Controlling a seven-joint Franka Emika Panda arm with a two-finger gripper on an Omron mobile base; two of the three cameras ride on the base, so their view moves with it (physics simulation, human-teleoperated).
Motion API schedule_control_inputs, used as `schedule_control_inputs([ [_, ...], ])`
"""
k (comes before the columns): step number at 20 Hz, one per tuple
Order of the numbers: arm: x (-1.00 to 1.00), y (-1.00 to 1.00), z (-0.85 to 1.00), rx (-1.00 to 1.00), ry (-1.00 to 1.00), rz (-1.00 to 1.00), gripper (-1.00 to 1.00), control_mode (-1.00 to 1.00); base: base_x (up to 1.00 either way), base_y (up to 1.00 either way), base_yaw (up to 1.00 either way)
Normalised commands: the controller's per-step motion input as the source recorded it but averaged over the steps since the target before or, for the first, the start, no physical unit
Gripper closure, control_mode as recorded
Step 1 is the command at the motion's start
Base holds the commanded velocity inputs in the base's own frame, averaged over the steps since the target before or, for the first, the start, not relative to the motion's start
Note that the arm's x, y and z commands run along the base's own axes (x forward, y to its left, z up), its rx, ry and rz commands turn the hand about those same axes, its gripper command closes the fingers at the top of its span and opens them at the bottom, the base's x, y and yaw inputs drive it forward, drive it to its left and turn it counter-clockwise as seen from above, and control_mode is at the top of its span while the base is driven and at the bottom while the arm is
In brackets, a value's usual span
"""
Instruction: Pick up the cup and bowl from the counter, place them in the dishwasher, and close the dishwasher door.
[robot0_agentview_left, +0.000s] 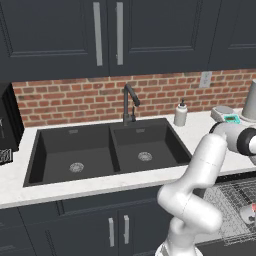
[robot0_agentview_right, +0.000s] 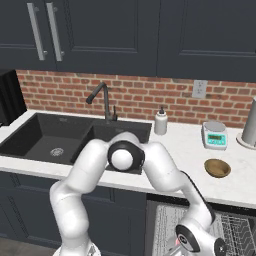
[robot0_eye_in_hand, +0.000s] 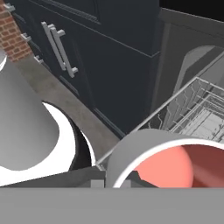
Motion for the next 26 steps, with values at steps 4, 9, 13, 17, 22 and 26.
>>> schedule_control_inputs([
  [4,0.02,0.01,-0.33,0.0,0.01,0.0,1.0,-1.0,0.0,0.0,0.0],
  [9,0.15,0.0,-0.25,0.02,0.01,0.0,1.0,-1.0,0.0,0.0,0.0],
  [13,0.26,0.0,-0.32,0.01,0.09,0.0,1.0,-1.0,0.0,0.0,0.0],
  [17,0.36,0.0,-0.33,0.0,0.2,-0.06,1.0,-1.0,0.0,0.0,0.0],
  [22,0.28,0.0,-0.46,0.0,0.04,-0.07,1.0,-1.0,0.0,0.0,0.0],
  [26,0.04,-0.03,-0.51,0.06,0.0,-0.05,1.0,-1.0,0.0,0.0,0.0],
])
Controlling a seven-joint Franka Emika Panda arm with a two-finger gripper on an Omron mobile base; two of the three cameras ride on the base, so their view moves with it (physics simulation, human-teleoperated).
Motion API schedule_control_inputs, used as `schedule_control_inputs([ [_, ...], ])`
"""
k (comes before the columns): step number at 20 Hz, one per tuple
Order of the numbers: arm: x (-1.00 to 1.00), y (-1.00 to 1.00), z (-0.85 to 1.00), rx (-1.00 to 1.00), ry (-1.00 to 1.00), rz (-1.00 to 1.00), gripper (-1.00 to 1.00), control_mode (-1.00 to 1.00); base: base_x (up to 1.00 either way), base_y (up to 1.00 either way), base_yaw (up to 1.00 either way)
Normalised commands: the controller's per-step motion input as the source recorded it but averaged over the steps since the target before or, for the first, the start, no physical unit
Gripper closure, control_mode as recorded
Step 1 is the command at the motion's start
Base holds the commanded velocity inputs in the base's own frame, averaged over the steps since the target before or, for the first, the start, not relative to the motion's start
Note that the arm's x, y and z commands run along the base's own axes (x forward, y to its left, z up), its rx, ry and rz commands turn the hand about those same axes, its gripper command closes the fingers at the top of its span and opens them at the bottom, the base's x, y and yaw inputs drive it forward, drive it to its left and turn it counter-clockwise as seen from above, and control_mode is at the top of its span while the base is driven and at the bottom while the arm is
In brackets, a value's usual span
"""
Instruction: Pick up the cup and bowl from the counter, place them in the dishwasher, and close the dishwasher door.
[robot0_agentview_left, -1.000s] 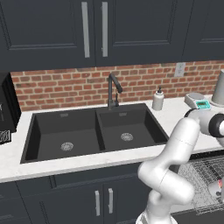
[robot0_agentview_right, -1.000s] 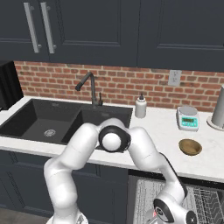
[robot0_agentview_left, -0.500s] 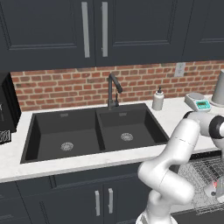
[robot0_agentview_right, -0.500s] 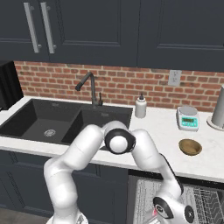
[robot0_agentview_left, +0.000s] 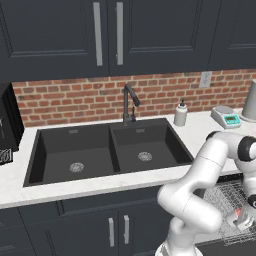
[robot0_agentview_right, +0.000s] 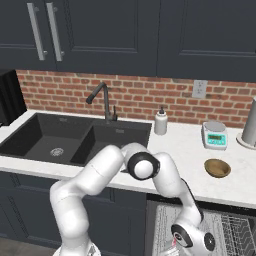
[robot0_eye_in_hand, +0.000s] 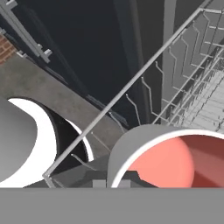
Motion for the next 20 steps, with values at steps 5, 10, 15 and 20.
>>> schedule_control_inputs([
  [5,-0.02,-0.02,-0.35,0.07,0.0,-0.05,1.0,-1.0,0.0,0.0,0.0],
  [10,0.0,0.0,-0.18,0.02,0.0,0.0,-1.0,-1.0,0.0,0.0,0.0],
  [15,0.0,0.0,-0.03,0.0,0.0,0.0,-1.0,-1.0,0.0,0.0,0.0],
  [20,0.0,0.0,0.0,0.0,0.0,0.0,-1.0,-1.0,0.0,0.0,0.0],
])
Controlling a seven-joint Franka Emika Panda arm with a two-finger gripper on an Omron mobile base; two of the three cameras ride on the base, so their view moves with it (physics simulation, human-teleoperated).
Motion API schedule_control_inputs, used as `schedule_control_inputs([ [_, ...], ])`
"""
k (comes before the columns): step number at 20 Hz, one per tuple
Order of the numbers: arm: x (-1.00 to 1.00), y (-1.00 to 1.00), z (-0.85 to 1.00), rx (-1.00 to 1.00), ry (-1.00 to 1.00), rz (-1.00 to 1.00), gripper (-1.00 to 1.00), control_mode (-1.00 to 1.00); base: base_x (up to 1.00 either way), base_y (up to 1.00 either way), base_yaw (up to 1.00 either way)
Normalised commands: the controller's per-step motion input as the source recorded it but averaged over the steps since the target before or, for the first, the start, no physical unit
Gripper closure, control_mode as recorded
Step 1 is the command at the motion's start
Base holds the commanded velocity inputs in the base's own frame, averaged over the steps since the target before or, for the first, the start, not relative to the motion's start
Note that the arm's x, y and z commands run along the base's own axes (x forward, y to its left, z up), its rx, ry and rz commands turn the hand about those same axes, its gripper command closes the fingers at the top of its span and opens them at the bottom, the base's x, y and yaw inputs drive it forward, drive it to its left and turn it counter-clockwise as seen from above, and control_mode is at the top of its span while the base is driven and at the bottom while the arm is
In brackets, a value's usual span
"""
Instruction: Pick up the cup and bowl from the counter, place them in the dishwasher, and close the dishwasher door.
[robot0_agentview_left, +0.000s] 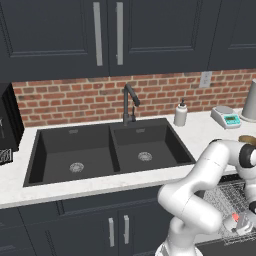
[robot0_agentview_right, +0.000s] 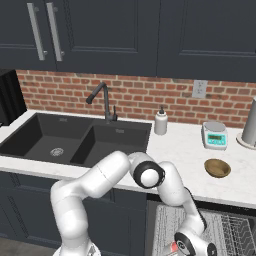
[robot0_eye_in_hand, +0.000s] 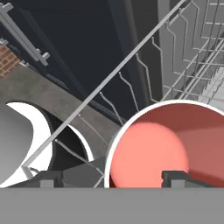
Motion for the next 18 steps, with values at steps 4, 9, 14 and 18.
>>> schedule_control_inputs([
  [4,-0.05,-0.03,0.19,-0.04,0.0,-0.02,-1.0,-1.0,0.0,0.0,0.0],
  [9,-0.11,0.0,0.61,-0.16,0.0,-0.04,-1.0,-1.0,0.0,0.0,0.0],
  [14,-0.18,0.0,0.82,-0.18,-0.02,-0.03,-1.0,-1.0,0.0,0.0,0.0],
  [18,-0.35,0.0,0.96,-0.23,-0.01,-0.02,-1.0,-1.0,0.0,0.0,0.0],
])
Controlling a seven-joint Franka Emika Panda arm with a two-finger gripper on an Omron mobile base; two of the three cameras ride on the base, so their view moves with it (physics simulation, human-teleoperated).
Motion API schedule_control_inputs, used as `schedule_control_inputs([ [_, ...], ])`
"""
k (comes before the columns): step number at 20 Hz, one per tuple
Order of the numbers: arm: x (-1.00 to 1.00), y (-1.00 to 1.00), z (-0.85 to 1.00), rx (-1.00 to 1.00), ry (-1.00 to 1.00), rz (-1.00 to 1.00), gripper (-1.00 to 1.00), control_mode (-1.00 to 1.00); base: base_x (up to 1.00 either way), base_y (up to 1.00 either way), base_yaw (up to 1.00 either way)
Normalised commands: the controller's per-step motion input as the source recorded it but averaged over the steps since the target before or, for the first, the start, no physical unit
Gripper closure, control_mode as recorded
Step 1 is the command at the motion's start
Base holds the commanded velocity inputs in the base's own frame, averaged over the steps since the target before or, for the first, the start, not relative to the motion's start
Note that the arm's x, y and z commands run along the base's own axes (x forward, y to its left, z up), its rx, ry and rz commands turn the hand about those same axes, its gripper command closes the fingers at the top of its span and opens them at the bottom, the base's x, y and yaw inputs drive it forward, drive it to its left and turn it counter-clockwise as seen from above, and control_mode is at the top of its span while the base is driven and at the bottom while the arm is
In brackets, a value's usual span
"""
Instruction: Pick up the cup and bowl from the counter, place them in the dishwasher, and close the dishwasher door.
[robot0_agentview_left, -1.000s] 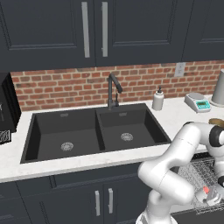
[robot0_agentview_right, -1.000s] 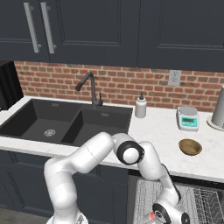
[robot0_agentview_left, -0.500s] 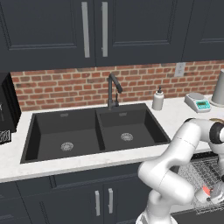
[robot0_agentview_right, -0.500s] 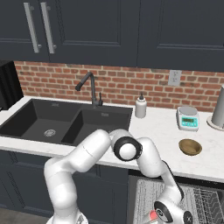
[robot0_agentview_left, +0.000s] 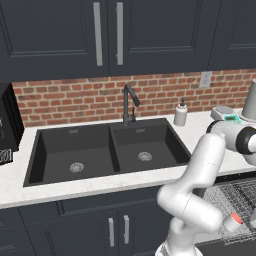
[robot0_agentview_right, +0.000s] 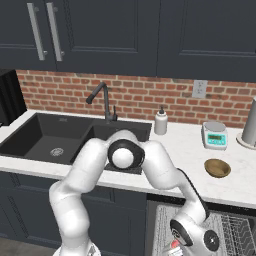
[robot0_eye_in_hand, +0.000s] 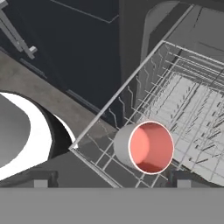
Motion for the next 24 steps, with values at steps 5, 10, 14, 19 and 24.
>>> schedule_control_inputs([
  [5,-0.15,0.0,1.0,-0.22,0.0,0.0,-1.0,-1.0,0.0,0.0,0.0],
  [10,0.0,-0.05,1.0,-0.07,0.08,0.0,-1.0,-1.0,0.0,0.0,0.0],
  [14,0.0,-0.19,1.0,0.0,0.16,0.0,-1.0,-1.0,0.0,0.0,0.0],
  [19,0.0,-0.21,1.0,0.0,0.22,0.0,-1.0,-1.0,0.0,0.0,0.0],
  [24,0.0,-0.17,1.0,0.0,0.24,0.0,-1.0,-1.0,0.0,0.0,0.0],
])
